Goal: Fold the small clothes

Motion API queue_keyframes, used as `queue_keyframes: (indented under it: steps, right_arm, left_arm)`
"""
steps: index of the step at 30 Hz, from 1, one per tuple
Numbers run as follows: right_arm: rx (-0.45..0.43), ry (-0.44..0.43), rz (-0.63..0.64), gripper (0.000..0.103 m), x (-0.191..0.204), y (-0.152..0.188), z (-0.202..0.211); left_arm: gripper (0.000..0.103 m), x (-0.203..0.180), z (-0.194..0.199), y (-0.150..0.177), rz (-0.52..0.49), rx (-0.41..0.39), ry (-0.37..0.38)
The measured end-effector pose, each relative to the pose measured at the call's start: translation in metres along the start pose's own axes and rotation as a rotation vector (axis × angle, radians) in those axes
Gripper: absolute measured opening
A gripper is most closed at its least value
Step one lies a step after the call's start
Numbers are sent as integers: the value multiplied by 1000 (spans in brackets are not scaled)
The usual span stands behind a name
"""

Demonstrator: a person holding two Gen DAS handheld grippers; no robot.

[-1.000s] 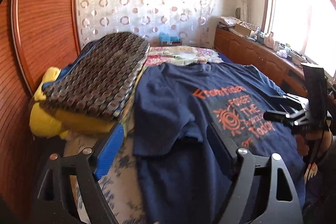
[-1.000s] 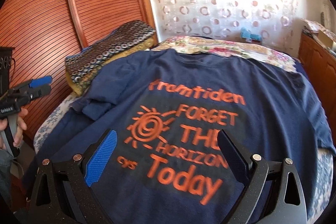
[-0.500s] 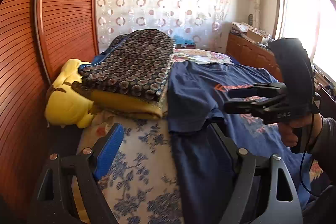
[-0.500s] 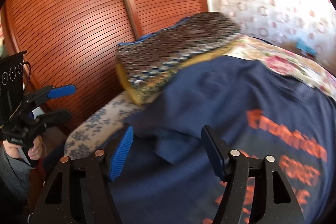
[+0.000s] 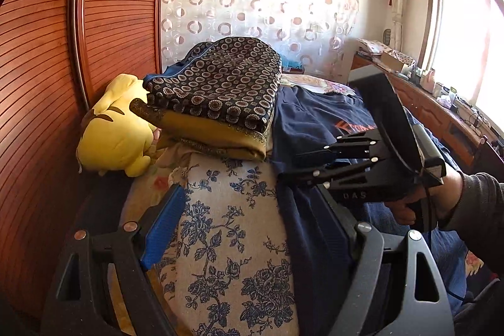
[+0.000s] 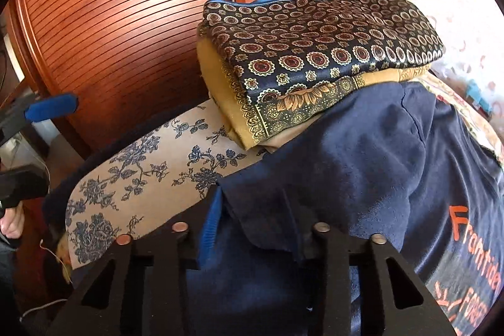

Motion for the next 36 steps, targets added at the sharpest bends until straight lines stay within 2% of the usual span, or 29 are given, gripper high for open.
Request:
queue_keyframes:
  steps: [1,2,3,9,12,15,20,25,28,32,36]
  right_arm:
    - [-1,-4,-10,16,-1,-2,-3]
    - [-40,-66,2,9,2,-4,-1]
    - [-47,-75,-3,5,1,-6,-2]
    - [-175,-120,-62,4,-15,-18,36]
    - [-246,-122,-87,4,-28,-26,57]
    - [-292,-82,-116,4,-48,-28,77]
    - [-330,54,-232,4,-111,-21,102]
    - [-290,213,-341,4,-160,-3,94]
    - [-284,318,-362,4,-170,10,89]
    - [-265,330,-386,6,-167,20,86]
    - [-278,301,-358,28,-160,13,89]
  left_arm:
    - [82,-1,0,1,0,1,0]
    - [82,-1,-1,1,0,4,1]
    - [82,-2,-2,2,-1,5,3]
    - [82,-14,-11,3,-6,15,28]
    - [82,-21,-13,1,2,-4,30]
    - [82,-31,-15,-3,1,-10,41]
    - [82,-46,-22,-8,-22,1,55]
    - [82,-57,-29,-11,-35,9,68]
    - [82,-61,-33,-13,-42,15,73]
    - [82,-65,-43,-18,-47,23,83]
    - [82,-67,-59,-24,-70,52,83]
Point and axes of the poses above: each gripper's, at about its wrist camera, not at the fingertips, and z roughly against the way its jaws point, x to its left, y to its underside, the point moved 5 cm from there along -z, roughly the way its jaws point, and after that the axes turned 10 degrees about -z, right-handed, at the moved point
